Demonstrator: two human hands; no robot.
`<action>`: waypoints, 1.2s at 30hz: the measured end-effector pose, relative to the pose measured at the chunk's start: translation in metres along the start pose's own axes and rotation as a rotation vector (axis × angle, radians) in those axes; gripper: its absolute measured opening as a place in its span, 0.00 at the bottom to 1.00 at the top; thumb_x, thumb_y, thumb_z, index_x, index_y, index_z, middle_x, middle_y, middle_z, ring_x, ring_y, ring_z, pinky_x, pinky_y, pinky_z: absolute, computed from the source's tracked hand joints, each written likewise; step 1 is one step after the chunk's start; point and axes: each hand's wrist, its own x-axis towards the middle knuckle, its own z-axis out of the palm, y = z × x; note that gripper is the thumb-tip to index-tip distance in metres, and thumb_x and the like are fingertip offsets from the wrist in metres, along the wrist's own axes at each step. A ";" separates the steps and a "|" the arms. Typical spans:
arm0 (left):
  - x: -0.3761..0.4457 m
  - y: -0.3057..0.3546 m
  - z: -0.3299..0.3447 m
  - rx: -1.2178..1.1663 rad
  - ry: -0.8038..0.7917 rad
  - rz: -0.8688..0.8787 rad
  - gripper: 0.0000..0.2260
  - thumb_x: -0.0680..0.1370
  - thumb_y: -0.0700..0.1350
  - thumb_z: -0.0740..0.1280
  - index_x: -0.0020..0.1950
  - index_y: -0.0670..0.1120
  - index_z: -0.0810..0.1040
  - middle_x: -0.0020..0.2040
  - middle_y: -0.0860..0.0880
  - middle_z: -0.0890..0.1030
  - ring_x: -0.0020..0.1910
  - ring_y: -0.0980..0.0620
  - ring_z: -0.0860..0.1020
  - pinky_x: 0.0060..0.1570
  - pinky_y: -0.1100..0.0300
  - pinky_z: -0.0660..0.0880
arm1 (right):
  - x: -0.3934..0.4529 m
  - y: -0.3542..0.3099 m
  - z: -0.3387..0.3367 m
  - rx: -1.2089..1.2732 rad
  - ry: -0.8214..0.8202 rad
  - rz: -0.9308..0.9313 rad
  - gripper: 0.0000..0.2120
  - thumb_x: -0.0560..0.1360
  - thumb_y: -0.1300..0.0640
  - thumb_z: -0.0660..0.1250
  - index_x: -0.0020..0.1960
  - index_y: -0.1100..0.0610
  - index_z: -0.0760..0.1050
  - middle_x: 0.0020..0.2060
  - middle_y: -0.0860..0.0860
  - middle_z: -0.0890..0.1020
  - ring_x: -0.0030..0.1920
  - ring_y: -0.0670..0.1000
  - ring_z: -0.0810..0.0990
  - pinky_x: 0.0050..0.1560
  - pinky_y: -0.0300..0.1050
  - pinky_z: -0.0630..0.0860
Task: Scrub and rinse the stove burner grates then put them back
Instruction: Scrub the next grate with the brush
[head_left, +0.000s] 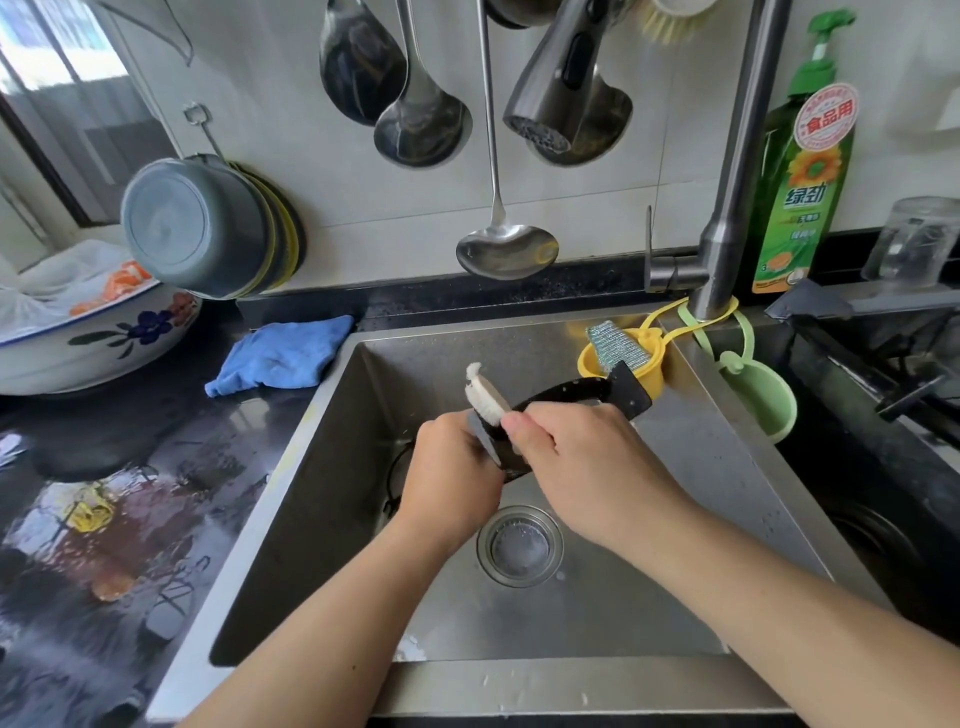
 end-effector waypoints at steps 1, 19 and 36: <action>0.000 -0.001 -0.002 -0.041 0.001 -0.049 0.20 0.72 0.32 0.63 0.25 0.50 0.65 0.19 0.55 0.67 0.25 0.57 0.63 0.26 0.61 0.63 | -0.001 0.001 0.000 0.007 -0.038 -0.003 0.24 0.82 0.43 0.56 0.33 0.57 0.66 0.26 0.52 0.71 0.30 0.53 0.70 0.31 0.51 0.64; 0.000 -0.001 0.002 -0.120 -0.043 -0.059 0.18 0.72 0.34 0.63 0.24 0.49 0.64 0.21 0.55 0.67 0.27 0.57 0.61 0.27 0.61 0.62 | -0.002 0.001 0.000 -0.117 0.013 -0.043 0.24 0.83 0.41 0.53 0.34 0.55 0.63 0.27 0.51 0.70 0.29 0.55 0.71 0.29 0.52 0.66; 0.003 -0.002 -0.023 -0.375 -0.026 -0.009 0.17 0.70 0.31 0.65 0.34 0.53 0.85 0.27 0.52 0.78 0.29 0.56 0.70 0.30 0.58 0.68 | 0.008 0.042 -0.020 -0.131 -0.160 -0.138 0.19 0.81 0.39 0.55 0.37 0.50 0.66 0.28 0.50 0.72 0.30 0.50 0.70 0.31 0.50 0.66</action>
